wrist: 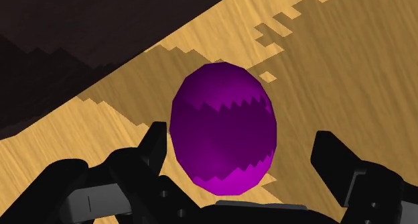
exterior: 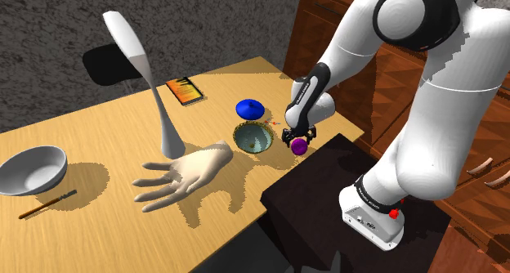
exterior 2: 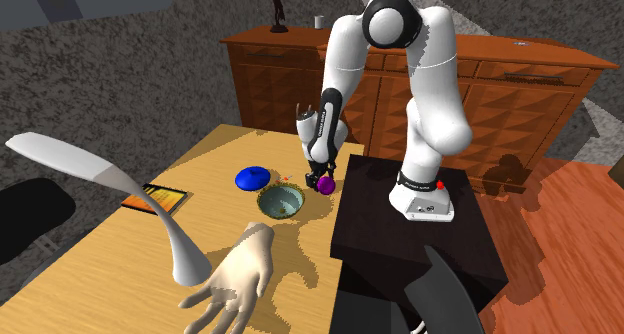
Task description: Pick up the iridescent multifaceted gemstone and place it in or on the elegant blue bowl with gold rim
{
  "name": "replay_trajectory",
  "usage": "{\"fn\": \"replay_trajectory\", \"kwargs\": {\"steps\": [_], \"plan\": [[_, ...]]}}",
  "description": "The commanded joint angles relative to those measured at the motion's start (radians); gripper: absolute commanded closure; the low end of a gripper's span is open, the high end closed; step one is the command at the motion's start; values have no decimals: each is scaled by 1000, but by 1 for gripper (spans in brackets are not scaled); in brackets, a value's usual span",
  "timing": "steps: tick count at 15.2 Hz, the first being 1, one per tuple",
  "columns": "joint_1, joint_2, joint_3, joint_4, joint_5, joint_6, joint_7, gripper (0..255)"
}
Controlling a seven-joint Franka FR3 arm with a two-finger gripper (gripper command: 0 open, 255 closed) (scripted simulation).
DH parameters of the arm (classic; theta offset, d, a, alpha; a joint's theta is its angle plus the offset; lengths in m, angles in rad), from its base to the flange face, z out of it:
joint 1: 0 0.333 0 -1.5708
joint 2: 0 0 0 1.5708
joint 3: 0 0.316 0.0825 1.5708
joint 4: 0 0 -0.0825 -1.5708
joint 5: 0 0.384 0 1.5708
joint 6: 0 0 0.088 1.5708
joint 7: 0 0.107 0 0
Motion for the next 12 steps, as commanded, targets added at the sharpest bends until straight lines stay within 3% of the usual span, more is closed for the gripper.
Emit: {"fn": "replay_trajectory", "kwargs": {"steps": [1, 4, 5, 12], "plan": [[-1, 2, 2, 1, 2, 2, -1, 0], [-1, 2, 2, 1, 1, 1, -1, 0], [-1, 2, 2, 1, 1, 1, -1, 255], [-1, 2, 1, 1, 1, 1, -1, 255]]}}
